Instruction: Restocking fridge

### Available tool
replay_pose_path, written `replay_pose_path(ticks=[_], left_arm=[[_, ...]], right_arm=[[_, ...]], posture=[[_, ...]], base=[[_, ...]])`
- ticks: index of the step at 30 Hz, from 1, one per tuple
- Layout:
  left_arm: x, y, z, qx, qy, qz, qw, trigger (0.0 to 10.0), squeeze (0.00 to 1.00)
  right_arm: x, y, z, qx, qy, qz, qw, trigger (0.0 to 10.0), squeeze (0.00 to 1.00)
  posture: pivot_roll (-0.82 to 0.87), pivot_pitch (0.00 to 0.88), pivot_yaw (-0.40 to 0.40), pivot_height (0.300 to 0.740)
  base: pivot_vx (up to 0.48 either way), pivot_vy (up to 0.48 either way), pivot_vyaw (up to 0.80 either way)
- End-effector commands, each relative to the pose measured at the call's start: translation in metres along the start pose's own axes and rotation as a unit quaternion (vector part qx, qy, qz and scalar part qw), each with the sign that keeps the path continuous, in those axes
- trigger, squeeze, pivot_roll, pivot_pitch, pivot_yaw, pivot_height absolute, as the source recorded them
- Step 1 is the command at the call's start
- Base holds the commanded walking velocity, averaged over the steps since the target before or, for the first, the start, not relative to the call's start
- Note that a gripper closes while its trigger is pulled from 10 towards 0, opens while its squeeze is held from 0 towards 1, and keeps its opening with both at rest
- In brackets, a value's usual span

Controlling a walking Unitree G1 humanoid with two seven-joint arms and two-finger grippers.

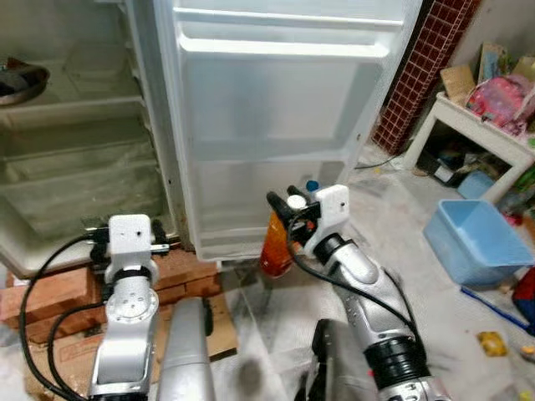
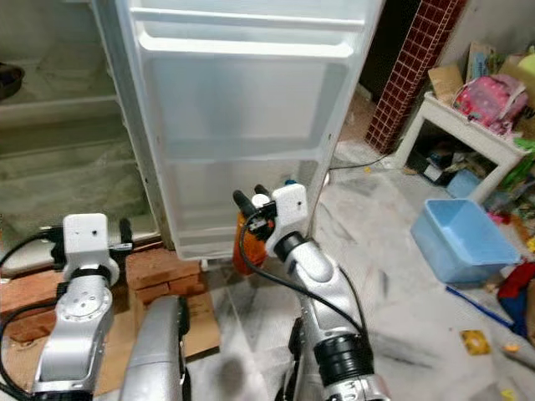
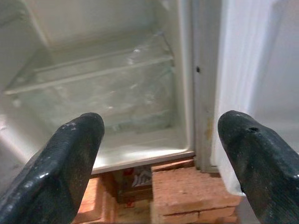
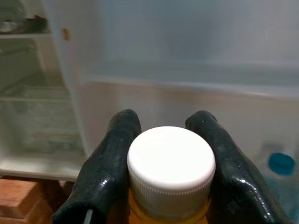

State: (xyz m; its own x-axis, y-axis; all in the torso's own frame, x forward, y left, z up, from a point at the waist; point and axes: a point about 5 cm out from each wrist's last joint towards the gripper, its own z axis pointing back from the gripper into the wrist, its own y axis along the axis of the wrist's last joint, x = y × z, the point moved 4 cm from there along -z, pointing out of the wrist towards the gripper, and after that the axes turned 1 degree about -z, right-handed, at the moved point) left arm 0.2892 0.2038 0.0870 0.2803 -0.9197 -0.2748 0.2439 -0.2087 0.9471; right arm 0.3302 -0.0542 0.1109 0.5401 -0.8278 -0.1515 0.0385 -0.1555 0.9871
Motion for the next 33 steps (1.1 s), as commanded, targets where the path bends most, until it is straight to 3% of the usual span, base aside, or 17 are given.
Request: replay_pose_path(ticks=[1, 6, 12, 21, 33], left_arm=[[0.0, 0.004, 0.0, 0.004, 0.005, 0.0, 1.0, 10.0, 0.0], [0.0, 0.004, 0.0, 0.003, 0.005, 0.002, 1.0, 10.0, 0.0], [0.001, 0.003, 0.0, 0.002, 0.003, 0.003, 1.0, 10.0, 0.0], [0.002, 0.003, 0.0, 0.002, 0.003, 0.005, 1.0, 10.0, 0.0], [0.003, 0.002, 0.0, 0.002, 0.0, 0.006, 1.0, 10.0, 0.0]], right_arm=[[-0.009, 0.015, -0.004, 0.025, 0.031, 0.023, 0.999, 10.0, 0.0], [-0.028, 0.018, -0.005, 0.031, 0.083, 0.061, 0.994, 10.0, 0.0], [-0.038, 0.019, -0.005, 0.034, 0.119, 0.087, 0.988, 10.0, 0.0], [-0.036, 0.023, -0.006, 0.04, 0.119, 0.087, 0.988, 10.0, 0.0], [-0.026, 0.023, -0.006, 0.045, 0.099, 0.108, 0.988, 10.0, 0.0]], posture=[[0.1, 0.0, -0.089, 0.527], [0.09, 0.0, -0.089, 0.527], [0.09, 0.0, -0.09, 0.527], [0.09, 0.0, -0.092, 0.527], [0.09, 0.0, -0.091, 0.527]], base=[[0.0, 0.0, 0.0], [0.0, 0.0, 0.0], [0.0, 0.0, 0.0], [0.0, 0.0, 0.77], [0.15, 0.0, 0.0]])
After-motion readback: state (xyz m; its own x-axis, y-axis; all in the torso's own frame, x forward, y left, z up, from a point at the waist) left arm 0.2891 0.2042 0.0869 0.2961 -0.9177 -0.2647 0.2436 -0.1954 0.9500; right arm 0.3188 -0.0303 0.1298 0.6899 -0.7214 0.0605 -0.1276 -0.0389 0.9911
